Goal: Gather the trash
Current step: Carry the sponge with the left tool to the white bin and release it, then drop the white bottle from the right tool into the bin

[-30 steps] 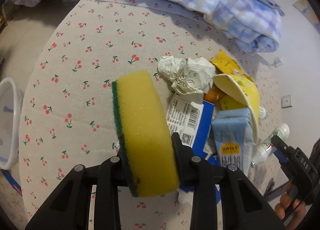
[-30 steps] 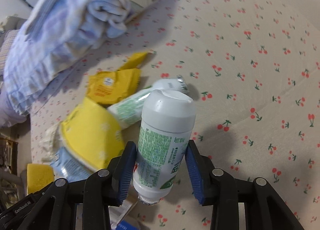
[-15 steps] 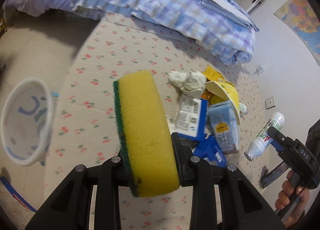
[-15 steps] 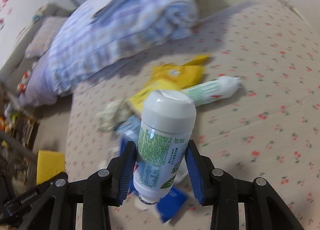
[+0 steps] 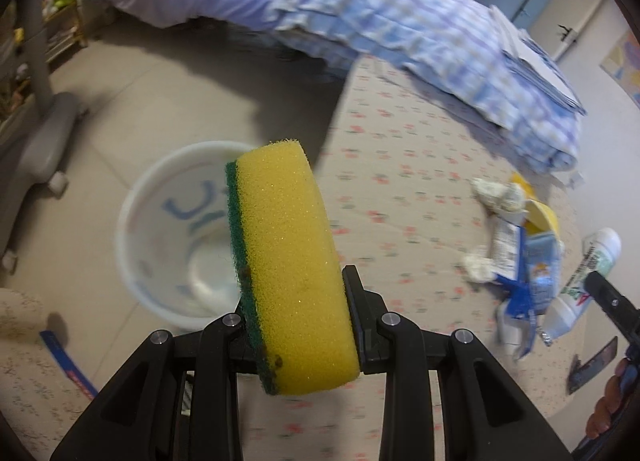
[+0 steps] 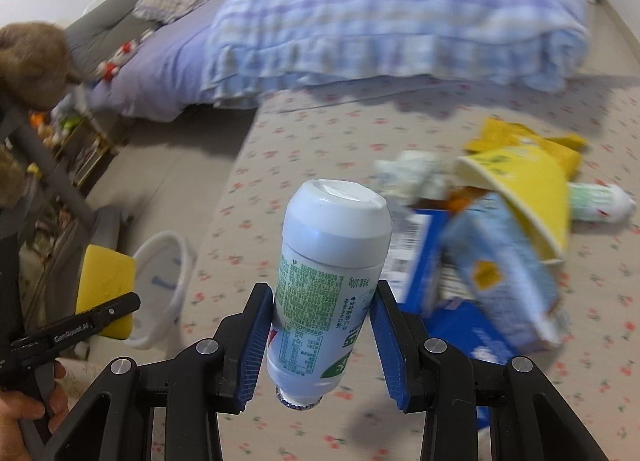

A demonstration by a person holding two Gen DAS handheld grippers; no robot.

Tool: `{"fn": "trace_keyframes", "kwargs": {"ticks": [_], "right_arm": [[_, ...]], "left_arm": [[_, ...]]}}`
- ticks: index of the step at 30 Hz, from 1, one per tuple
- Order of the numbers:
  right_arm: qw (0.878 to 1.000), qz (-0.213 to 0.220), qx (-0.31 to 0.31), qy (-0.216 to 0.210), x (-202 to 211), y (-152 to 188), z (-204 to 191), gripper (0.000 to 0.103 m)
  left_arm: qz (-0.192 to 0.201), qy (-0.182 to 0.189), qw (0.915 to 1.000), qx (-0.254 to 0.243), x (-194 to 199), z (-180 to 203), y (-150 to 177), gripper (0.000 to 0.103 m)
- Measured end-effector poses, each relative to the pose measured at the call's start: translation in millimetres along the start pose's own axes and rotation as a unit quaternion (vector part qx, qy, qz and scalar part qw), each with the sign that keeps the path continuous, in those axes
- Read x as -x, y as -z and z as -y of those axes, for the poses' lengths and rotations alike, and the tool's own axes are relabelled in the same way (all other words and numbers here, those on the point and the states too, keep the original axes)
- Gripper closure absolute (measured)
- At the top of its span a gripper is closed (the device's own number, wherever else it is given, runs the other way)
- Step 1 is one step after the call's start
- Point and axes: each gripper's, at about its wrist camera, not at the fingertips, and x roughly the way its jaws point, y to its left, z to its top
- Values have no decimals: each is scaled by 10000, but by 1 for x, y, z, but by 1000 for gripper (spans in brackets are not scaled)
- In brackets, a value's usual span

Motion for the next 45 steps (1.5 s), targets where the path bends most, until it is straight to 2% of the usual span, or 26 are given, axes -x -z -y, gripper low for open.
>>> {"fn": "trace_keyframes", "kwargs": {"ticks": [3,6,12,14,15,18,19,22,27,31,37,41,45], "right_arm": [[9999,-69,45,-131,-14,0,-19,59],[9997,-170,125,-155,-31,3,-36,59],[9988,-305,296,-253,-57,7,-65,59],[9985,-307,330,-298,-65,6,-73,59],[9984,-309,333,-327,-68,7,-77,59],[9978,-350,333,-454,-80,7,-86,59],[9975,-377,332,-498,-84,7,-90,59],[9963,-434,344,-654,-96,7,-101,59],[9949,-384,450,-822,-117,4,-124,59],[9930,-318,389,-1068,-133,-1,-138,59],[9925,-168,285,-1178,-154,-3,-152,58],[9928,-89,260,-1165,-165,0,-158,58],[9919,-144,248,-1237,-175,6,-162,57]], "left_arm": [[-48,-204,9997,115,-4,-32,-1,70],[-150,-170,9991,352,-11,-56,0,70],[-104,-96,9989,441,-20,-79,-1,69],[-94,-105,9990,418,-22,-81,-3,65],[-115,-123,9989,429,-23,-83,-3,59],[-63,-164,9986,492,-19,-90,-2,28],[18,-212,9985,501,-15,-92,-1,24],[125,-262,9982,534,-6,-99,-1,23],[57,-296,9969,731,0,-115,6,23],[57,-638,9959,631,4,-123,13,23],[122,-1079,9930,463,11,-134,21,23],[106,-1113,9919,598,13,-145,23,18],[134,-1142,9908,709,16,-151,24,17]]}}
